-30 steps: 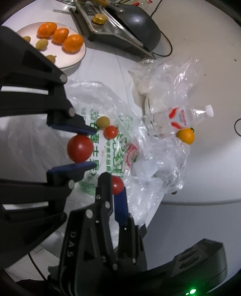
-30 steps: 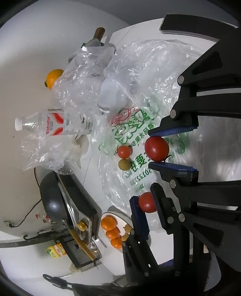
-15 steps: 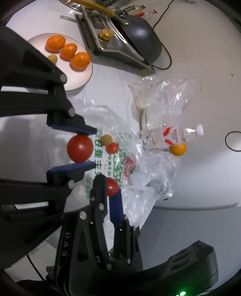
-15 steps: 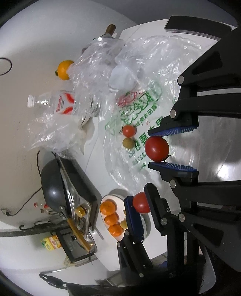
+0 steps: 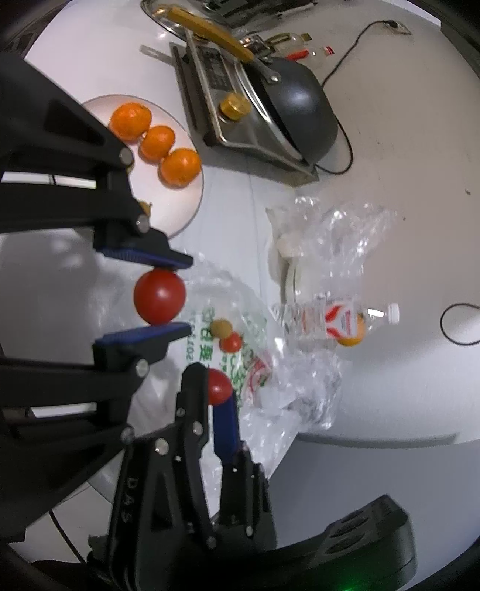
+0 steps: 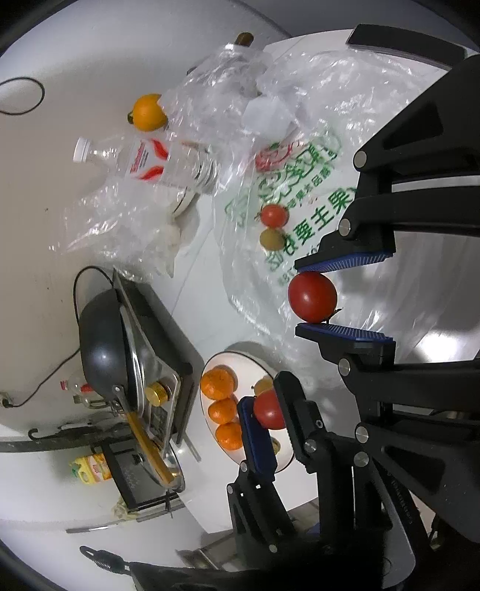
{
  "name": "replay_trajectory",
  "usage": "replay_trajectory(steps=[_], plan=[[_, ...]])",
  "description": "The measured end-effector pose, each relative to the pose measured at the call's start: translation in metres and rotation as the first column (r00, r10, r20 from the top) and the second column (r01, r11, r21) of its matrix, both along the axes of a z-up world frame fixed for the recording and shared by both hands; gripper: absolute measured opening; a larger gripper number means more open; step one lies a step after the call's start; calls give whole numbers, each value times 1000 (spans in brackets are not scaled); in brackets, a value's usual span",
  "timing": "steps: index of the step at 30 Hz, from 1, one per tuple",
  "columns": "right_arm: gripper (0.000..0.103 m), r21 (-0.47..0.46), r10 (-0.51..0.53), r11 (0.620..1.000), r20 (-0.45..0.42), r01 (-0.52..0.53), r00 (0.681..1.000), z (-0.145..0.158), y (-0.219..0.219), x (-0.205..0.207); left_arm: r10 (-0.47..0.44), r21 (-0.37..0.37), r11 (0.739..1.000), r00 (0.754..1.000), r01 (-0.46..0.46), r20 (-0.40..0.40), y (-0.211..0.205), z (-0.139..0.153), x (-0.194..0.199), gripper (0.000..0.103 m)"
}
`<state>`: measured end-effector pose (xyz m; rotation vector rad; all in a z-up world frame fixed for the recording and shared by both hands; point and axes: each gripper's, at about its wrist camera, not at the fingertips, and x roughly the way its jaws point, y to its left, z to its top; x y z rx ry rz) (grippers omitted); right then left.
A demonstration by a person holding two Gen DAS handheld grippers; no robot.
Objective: Organize fruits
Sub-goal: 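Lift both cherry tomatoes and carry them toward the white plate, then lower both cherry tomatoes onto the white plate and open both tools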
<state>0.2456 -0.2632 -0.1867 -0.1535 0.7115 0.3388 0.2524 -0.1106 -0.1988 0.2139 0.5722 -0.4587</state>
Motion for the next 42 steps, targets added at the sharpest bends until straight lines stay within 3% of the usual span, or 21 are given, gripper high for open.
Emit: replay_trajectory(steps=[24, 35, 42], plan=[[30, -54, 93, 994, -60, -96, 994, -23, 84, 34, 134, -37, 990, 989, -136, -62, 97, -33, 30, 31], [30, -62, 148, 986, -108, -156, 983, -42, 121, 50, 99, 5, 995, 990, -99, -102, 111, -56, 36, 31], [30, -76, 158, 983, -137, -170, 978, -51, 131, 55, 87, -18, 996, 990, -89, -113, 117, -62, 34, 31]])
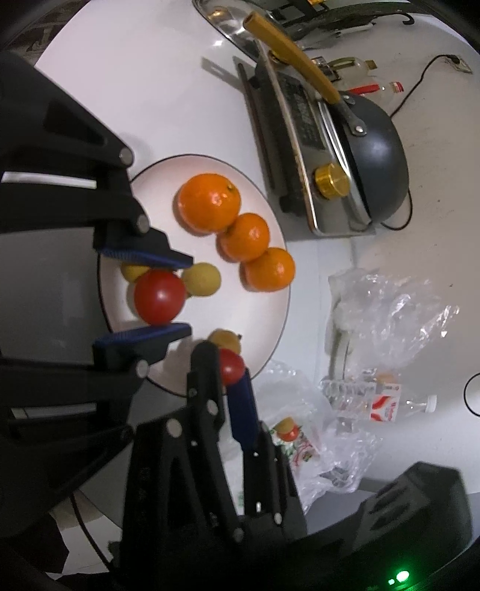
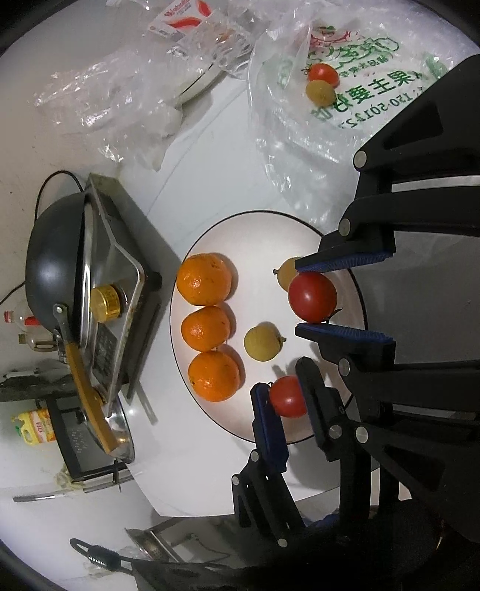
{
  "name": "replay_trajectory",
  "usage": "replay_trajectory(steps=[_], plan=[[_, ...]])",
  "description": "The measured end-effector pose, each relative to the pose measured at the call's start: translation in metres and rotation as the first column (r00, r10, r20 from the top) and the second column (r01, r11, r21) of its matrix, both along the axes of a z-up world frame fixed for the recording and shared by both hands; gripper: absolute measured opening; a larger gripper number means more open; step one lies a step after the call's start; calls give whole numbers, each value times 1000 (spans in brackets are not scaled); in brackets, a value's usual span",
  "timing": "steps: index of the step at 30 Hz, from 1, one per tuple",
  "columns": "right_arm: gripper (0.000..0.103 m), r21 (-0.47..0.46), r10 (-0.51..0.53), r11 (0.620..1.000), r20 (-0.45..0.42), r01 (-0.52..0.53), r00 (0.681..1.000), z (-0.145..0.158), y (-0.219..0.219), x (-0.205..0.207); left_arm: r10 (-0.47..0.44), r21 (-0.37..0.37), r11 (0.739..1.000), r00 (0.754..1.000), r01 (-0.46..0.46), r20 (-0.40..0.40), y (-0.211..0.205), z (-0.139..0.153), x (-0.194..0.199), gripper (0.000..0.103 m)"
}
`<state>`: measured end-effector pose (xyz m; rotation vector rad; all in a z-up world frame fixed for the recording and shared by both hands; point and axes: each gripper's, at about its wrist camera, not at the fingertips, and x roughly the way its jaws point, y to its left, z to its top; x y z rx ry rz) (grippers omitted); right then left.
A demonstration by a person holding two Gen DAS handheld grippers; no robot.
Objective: Organize fruits
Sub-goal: 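Lower both cherry tomatoes onto the white plate and open both tools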
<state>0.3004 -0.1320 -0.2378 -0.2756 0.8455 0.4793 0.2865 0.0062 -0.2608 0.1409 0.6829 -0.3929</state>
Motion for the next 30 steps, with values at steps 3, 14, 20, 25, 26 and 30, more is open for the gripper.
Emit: replay_trajectory(steps=[3, 14, 20, 25, 26, 30], plan=[[30, -3, -1, 1000, -6, 1, 1000, -2, 1, 0, 6, -9, 1000, 1000, -6, -3, 2, 0, 0, 32], [30, 4, -9, 1000, 2, 9, 1000, 4, 0, -6, 33, -21, 999, 999, -33, -11, 5, 5, -4, 32], [31, 24, -23, 999, 17, 23, 1000, 13, -4, -10, 54, -31, 998, 999, -54, -7, 5, 11, -9, 34], [31, 39, -34, 999, 41, 32, 999, 22, -10, -16, 71, -34, 997, 997, -71, 6, 7, 18, -15, 45], [31, 43, -36, 998, 44, 34, 998, 23, -11, -17, 76, -36, 996, 997, -76, 8, 7, 19, -15, 45], [32, 55, -47, 998, 57, 44, 997, 29, -22, -24, 83, -40, 996, 996, -83, 15, 3, 24, -20, 47]])
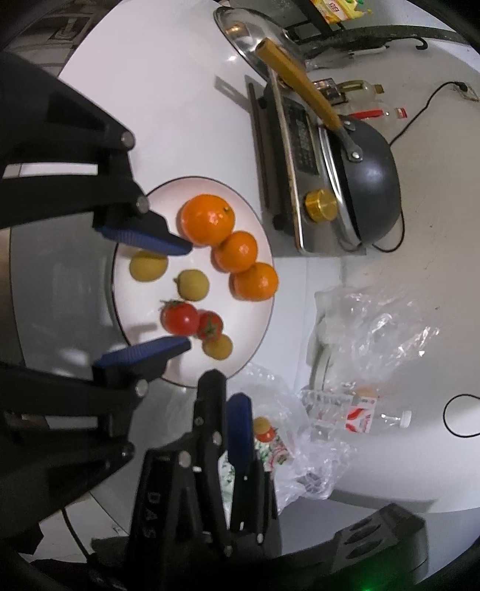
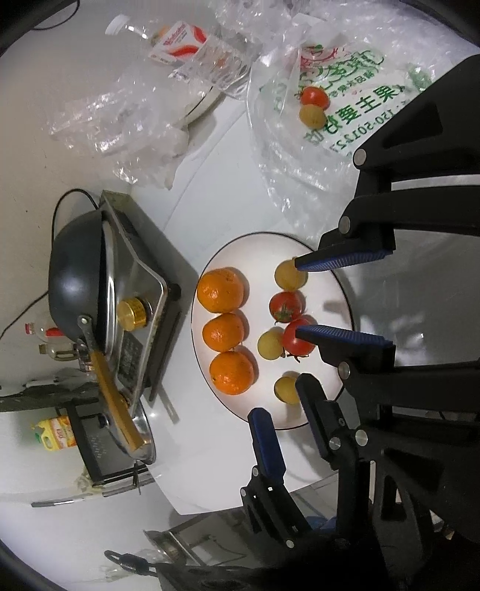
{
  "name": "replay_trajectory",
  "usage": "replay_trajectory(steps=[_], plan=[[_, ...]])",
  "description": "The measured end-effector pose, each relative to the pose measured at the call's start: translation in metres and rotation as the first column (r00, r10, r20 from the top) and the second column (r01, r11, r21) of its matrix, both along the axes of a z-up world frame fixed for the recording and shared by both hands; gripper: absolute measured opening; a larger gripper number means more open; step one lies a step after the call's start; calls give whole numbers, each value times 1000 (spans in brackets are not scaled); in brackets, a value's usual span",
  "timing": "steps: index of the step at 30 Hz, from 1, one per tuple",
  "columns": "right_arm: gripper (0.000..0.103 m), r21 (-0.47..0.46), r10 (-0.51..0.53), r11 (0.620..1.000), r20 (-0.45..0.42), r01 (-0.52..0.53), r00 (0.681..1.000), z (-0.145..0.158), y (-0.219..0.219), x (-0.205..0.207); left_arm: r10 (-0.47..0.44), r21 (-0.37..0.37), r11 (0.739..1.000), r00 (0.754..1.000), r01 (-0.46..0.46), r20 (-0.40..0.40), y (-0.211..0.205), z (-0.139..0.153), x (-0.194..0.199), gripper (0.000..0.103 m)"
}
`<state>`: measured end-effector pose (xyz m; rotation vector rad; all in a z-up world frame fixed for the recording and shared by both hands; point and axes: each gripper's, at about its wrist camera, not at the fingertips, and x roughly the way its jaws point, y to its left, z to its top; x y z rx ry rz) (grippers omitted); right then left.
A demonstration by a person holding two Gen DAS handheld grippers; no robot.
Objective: Organize fruits
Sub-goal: 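Lower both cherry tomatoes onto the white plate and open both tools, then move both open tools back over the last fruits on the bag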
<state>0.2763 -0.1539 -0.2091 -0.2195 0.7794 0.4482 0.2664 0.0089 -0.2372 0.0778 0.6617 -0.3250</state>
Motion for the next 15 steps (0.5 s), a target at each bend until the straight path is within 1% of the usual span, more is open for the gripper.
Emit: replay_trajectory(steps=[9, 15], plan=[[32, 31, -37, 999, 26, 36, 999, 10, -34, -15, -38, 27, 999, 999, 38, 20, -31, 10, -11, 47], [32, 52, -68, 996, 36, 66, 997, 14, -59, -23, -51, 31, 998, 998, 49, 41, -52, 19, -15, 47]])
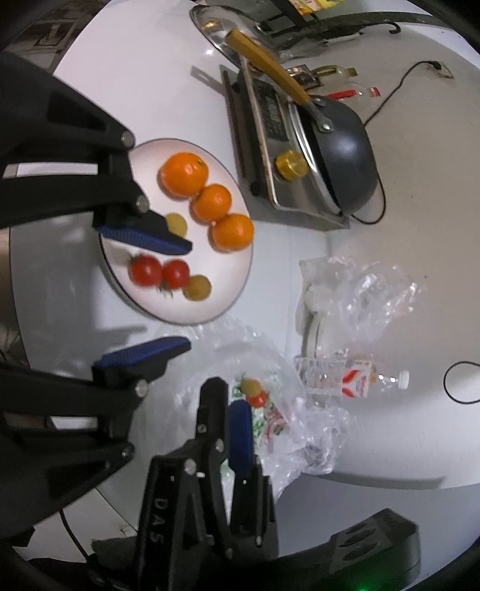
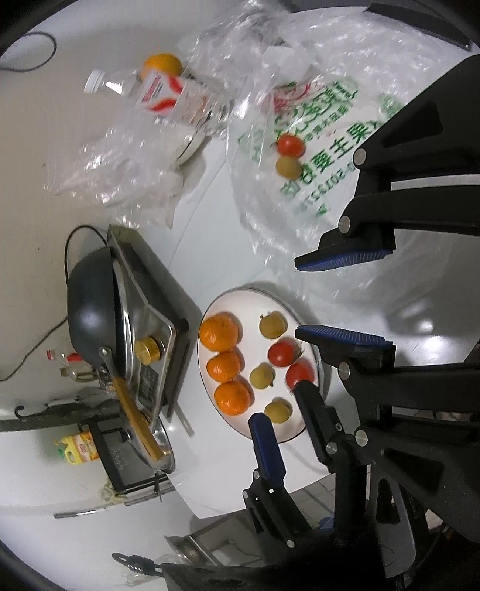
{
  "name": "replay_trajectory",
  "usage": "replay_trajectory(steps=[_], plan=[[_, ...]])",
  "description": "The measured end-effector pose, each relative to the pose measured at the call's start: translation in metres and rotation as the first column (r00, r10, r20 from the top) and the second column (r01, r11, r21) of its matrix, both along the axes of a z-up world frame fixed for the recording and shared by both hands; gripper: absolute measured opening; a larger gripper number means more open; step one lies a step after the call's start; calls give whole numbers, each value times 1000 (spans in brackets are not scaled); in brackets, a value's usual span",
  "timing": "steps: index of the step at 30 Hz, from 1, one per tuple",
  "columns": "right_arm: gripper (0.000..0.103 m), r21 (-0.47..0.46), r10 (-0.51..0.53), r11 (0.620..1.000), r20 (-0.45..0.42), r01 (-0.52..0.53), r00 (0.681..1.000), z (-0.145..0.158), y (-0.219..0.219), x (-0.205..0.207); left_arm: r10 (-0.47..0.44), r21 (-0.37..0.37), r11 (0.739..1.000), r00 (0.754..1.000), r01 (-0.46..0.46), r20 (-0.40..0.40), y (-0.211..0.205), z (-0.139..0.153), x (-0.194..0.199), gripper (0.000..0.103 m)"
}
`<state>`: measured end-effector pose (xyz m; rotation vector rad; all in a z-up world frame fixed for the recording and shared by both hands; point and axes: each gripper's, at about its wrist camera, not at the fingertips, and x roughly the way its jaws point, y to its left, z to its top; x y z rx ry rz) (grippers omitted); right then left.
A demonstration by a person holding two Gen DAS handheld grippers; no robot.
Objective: Organize fruits
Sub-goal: 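Move both open tools back over the last fruits on the bag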
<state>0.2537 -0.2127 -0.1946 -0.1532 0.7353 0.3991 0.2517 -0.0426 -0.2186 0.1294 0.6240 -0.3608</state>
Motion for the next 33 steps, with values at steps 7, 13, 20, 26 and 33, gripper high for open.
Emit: replay_trajectory(steps=[7, 13, 20, 26, 33], plan=[[32, 21, -38, 999, 12, 37, 999, 4, -33, -8, -28, 15, 1000, 1000, 27, 12, -29, 6, -6, 47], [32, 35, -64, 997, 19, 63, 998, 6, -57, -12, -54, 31, 998, 998, 54, 17, -54, 10, -9, 47], [32, 55, -91, 994, 22, 90, 996, 6, -82, -17, -87, 43, 995, 996, 87, 8, -81, 10, -10, 47], [32, 64, -113, 992, 22, 112, 993, 4, -102, -20, -105, 45, 993, 994, 105, -3, -99, 11, -9, 47], [32, 72, -137, 988, 15, 136, 990, 0, -123, -18, -126, 55, 990, 992, 127, -7, -120, 10, -3, 47]])
